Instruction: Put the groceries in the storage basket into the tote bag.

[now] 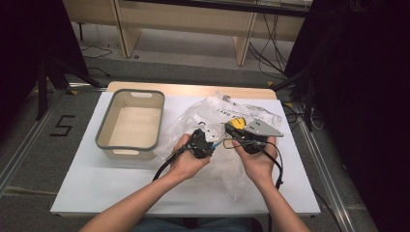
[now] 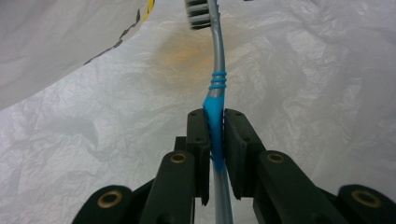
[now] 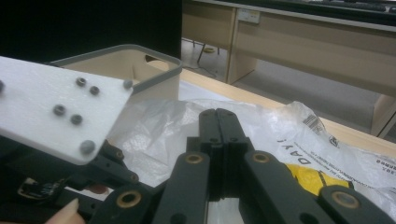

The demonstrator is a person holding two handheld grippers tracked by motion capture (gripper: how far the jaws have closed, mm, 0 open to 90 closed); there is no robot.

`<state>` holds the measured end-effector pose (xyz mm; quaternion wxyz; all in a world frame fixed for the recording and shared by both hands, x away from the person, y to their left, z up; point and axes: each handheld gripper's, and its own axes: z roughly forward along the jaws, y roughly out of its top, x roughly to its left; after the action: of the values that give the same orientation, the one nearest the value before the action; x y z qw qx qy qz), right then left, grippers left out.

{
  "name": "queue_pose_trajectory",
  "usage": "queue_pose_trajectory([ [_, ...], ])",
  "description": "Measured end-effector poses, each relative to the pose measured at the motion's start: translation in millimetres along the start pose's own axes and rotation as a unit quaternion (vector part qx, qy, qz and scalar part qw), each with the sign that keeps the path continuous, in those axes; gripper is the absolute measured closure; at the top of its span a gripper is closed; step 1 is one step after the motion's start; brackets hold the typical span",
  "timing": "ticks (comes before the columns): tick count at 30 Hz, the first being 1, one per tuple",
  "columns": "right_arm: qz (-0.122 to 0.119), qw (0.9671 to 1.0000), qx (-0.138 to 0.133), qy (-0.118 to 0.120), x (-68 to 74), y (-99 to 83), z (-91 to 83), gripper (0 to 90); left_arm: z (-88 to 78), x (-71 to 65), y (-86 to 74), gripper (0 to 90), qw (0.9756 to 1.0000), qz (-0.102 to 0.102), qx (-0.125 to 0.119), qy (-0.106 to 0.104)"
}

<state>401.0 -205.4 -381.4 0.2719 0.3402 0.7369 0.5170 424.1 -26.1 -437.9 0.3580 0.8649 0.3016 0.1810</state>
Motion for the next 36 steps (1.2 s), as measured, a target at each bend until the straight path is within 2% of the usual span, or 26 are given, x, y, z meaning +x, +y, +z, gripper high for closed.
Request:
queue_pose_trajectory([
  [13, -0.001, 1.0, 0.0, -0.001, -0.7, -0.1, 0.0, 90.0, 15.6, -1.0, 1.2, 80.3, 0.9999, 0.006, -0.008, 0.01],
  [18, -0.001, 1.0, 0.0, 0.0, -0.9, -0.1, -0.3, 90.0, 19.2, -1.6, 1.8, 80.2, 0.9999, 0.007, -0.012, 0.005],
  [25, -0.001, 1.0, 0.001, 0.0, -1.2, -0.3, -0.5, 90.0, 23.9, -1.4, 0.9, 79.5, 0.9998, 0.014, -0.013, 0.009],
  [31, 0.0, 1.0, 0.004, 0.0, -2.2, -0.9, -1.8, 90.0, 12.7, -3.1, -1.1, 69.3, 0.9996, 0.019, -0.022, 0.005],
  [36, 0.001, 1.0, 0.007, 0.001, -2.3, -2.8, -1.5, 90.0, -9.1, -6.1, -7.2, 62.5, 0.9991, 0.022, -0.036, -0.004],
])
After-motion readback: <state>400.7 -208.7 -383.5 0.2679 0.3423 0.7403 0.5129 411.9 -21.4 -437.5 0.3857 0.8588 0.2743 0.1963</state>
